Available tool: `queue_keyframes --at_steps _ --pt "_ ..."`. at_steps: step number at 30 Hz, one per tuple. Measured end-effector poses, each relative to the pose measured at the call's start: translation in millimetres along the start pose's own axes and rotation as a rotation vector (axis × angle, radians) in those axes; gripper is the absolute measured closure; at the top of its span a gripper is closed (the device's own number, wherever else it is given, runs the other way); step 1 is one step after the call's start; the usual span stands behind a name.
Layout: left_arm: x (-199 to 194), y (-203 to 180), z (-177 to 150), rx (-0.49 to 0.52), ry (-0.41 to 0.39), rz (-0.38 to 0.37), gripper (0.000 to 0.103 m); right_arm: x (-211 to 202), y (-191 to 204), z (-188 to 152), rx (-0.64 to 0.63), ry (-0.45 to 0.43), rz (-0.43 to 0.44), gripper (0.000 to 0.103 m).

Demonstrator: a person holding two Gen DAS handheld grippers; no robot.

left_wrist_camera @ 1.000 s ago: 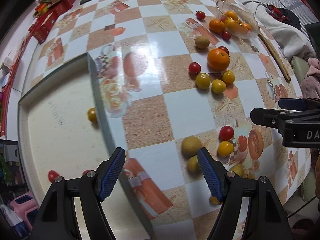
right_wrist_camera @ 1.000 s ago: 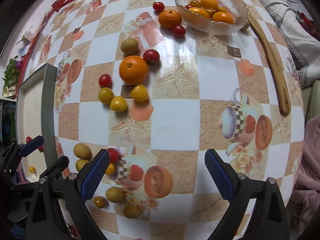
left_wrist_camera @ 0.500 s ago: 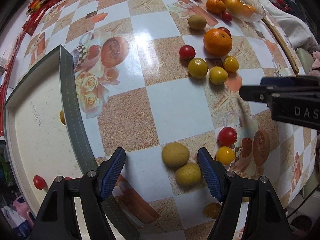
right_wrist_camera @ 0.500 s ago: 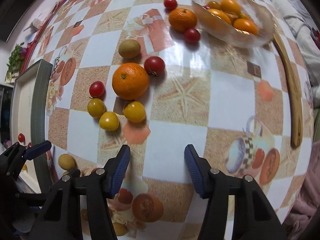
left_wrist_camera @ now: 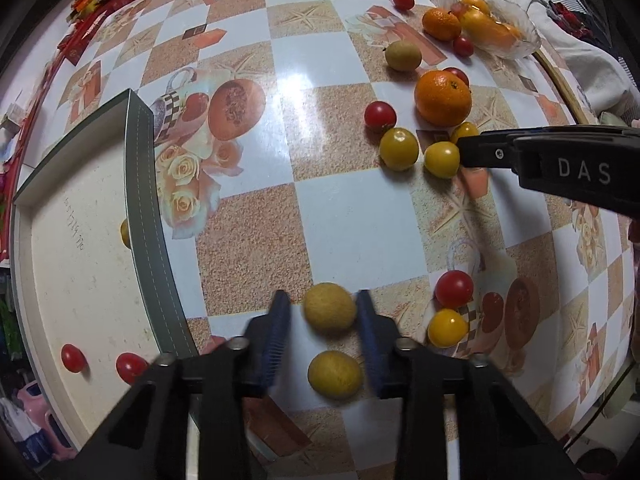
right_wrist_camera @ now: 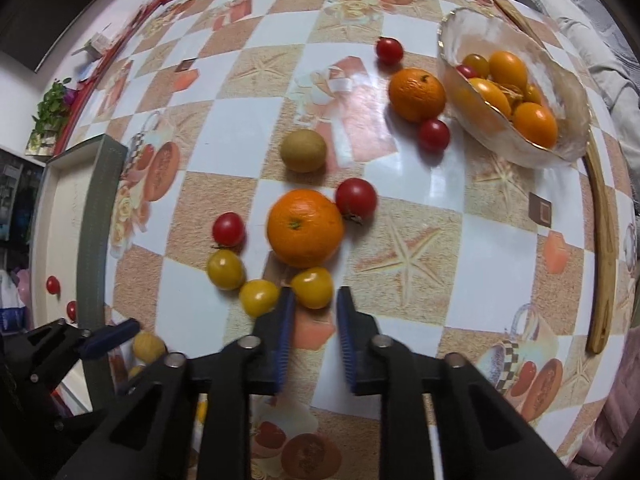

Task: Organize fruits
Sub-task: 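Grasp a yellow-green round fruit with the left gripper while the right grasps a yellow cherry tomato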

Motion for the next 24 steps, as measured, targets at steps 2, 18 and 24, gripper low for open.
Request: queue_keyframes --at_steps 2,18,24 --pt "-0.1 -0.6 -1.0 -0.004 -0.001 -0.004 0.075 -2.3 1.7 -2.5 0.003 0.002 0.01 0.082" --pt "-42.0 31.6 0.3 -0.116 -0.057 -0.082 0.075 -39.1 -24.6 -40.1 0.135 0.006 0.069 0.082" --pt "-59.3 44.9 -9.0 -0.142 -0.086 -0.079 0.075 -51.4 -10.2 -41.3 0.114 -0.003 0.085 0.082"
Point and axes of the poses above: each gripper's, at about its wrist camera, not at the fingertips, and x roughly the way its jaws point, y to its left, z to its top, the point moved 2 cm from there along x, roughly the way its jaws point, and after that the axes turned 9 degrees about -y, right-handed, at the moved point
